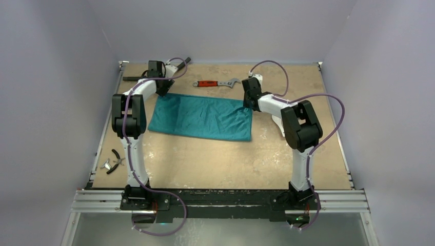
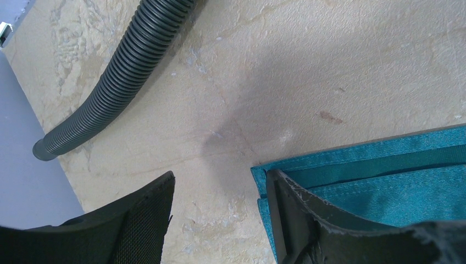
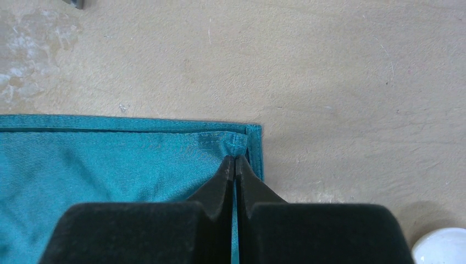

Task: Fold the napkin into a case and place the utensils inside
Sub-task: Fold and flatten the napkin at the center of the board.

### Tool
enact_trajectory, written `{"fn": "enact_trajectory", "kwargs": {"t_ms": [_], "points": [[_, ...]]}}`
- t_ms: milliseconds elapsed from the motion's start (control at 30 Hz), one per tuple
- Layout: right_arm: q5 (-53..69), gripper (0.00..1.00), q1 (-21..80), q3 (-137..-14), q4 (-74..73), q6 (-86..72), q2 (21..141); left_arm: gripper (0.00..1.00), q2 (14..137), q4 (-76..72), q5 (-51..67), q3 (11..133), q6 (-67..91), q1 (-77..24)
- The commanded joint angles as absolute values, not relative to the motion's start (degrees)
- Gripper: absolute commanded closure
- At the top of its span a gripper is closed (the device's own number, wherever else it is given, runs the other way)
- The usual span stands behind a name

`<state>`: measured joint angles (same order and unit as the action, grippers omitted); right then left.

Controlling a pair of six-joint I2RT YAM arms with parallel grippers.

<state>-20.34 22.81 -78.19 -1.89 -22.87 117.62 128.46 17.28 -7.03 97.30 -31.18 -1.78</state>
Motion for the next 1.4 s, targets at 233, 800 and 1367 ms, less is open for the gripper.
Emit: {"fn": "enact_trajectory", "kwargs": {"t_ms": [233,800,1367], "points": [[-22.02,1.00,22.59,-79.63,-2.90,-21.52,114.72,0.40,127.32,16.88,-6.63,97.21,-31.90,-1.26],[-22.88,1.00,22.00,-77.96,-2.01,-21.22,115.89,0.39,126.85,17.52,-5.82,98.03,-30.98,-1.09],[-22.15,0.36,21.98,-81.18,-5.16,-21.63,112.91,0.27,120.18,36.42,10.39,109.41,-26.31,-1.16]]}}
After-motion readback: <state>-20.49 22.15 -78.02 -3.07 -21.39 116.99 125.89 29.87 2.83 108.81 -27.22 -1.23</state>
